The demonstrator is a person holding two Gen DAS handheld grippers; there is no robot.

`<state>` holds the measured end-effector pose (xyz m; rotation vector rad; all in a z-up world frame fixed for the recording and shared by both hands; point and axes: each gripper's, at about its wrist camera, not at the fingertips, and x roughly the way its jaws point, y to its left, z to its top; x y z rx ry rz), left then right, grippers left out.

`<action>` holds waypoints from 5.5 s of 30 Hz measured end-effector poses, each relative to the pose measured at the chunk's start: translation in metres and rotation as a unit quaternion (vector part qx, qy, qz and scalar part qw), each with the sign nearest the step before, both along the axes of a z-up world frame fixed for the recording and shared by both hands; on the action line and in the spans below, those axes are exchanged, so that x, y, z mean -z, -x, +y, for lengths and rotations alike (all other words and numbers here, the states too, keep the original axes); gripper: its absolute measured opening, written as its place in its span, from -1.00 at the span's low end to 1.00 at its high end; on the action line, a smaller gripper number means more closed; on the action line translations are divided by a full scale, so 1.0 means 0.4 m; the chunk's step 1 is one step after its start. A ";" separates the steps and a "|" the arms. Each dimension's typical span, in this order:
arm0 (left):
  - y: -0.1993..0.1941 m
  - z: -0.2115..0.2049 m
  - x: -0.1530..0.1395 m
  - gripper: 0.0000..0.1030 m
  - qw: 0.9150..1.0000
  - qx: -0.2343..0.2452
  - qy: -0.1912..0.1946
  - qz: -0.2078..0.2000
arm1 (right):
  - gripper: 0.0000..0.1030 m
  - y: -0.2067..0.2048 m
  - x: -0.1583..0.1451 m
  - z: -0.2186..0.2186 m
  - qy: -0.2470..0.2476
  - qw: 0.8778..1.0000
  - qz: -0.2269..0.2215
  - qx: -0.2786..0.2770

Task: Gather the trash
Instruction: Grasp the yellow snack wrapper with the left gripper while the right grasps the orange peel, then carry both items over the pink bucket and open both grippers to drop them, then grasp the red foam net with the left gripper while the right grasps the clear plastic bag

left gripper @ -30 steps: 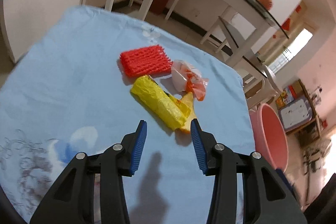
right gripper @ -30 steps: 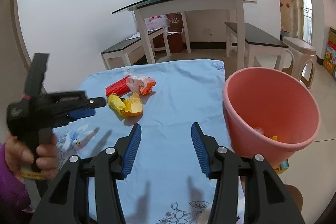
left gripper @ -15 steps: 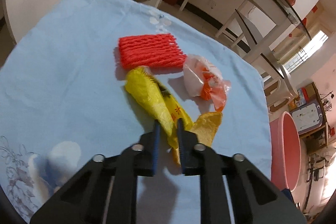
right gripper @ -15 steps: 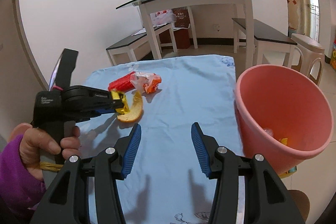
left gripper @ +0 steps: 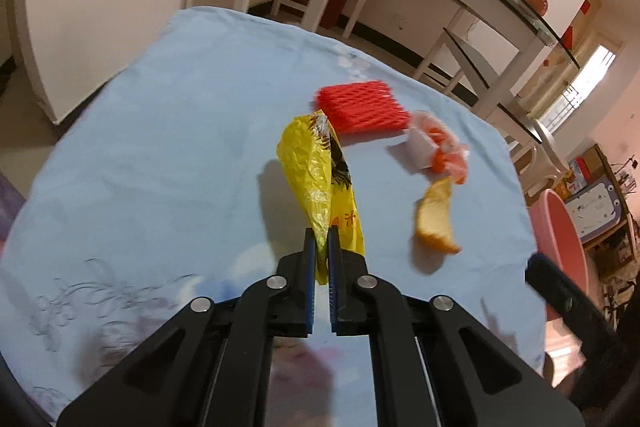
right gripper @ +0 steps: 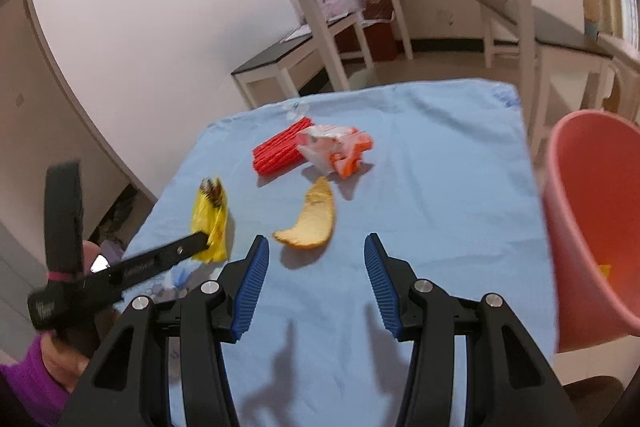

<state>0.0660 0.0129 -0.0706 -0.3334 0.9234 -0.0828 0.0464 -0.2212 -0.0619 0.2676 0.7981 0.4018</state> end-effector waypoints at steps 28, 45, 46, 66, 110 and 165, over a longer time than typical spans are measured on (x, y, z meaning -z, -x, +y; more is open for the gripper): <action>0.038 0.109 0.030 -0.91 1.000 0.006 0.025 -0.017 | -0.88 -0.192 0.088 0.129 0.073 0.995 0.040 -0.049; 0.076 0.052 -0.022 -0.91 0.999 0.020 -0.007 -0.041 | -0.91 0.011 -0.019 0.083 0.052 0.998 -0.028 -0.018; 0.078 0.044 -0.026 -0.91 0.999 0.022 -0.010 -0.043 | -0.91 0.021 -0.023 0.079 0.054 0.998 -0.030 -0.017; 0.088 -0.178 -0.102 -0.91 0.992 0.090 -0.049 -0.075 | -0.91 0.134 -0.078 -0.116 0.042 0.994 -0.073 0.069; -0.004 -0.758 -0.039 -0.46 0.948 0.313 -0.022 -0.057 | -0.52 0.154 0.024 -0.632 0.064 0.948 -0.048 0.308; -0.277 -0.032 -0.046 -0.16 0.989 0.124 -0.053 -0.061 | 0.28 -0.247 0.000 0.023 0.036 0.996 -0.015 0.075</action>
